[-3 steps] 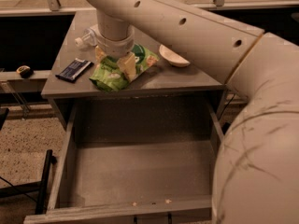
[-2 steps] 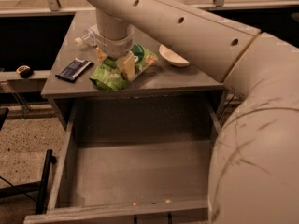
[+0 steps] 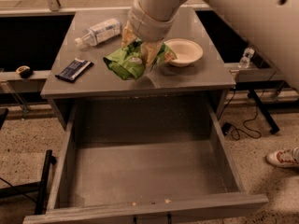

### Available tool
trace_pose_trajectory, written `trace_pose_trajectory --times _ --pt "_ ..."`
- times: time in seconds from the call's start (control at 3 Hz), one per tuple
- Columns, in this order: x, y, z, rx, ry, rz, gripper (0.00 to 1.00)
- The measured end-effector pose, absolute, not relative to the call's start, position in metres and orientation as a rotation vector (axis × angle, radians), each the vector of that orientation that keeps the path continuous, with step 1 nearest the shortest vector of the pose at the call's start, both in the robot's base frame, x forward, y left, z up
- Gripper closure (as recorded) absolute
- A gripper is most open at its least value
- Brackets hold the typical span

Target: Place green rice chip bag into top drawer

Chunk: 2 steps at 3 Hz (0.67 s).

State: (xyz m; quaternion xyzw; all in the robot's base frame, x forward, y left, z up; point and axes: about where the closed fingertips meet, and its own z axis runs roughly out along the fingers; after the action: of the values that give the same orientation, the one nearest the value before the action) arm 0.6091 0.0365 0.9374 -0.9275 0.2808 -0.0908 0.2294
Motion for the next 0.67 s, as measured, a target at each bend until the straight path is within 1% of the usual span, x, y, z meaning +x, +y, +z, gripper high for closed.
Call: trace_pose_trajectory --times 0.33,0.67 --pt "0.575 -0.024 0.935 -2.509 0.982 -0.187 1.0" --pt "0.53 -0.068 0.862 -2.49 1.396 0.022 1.0"
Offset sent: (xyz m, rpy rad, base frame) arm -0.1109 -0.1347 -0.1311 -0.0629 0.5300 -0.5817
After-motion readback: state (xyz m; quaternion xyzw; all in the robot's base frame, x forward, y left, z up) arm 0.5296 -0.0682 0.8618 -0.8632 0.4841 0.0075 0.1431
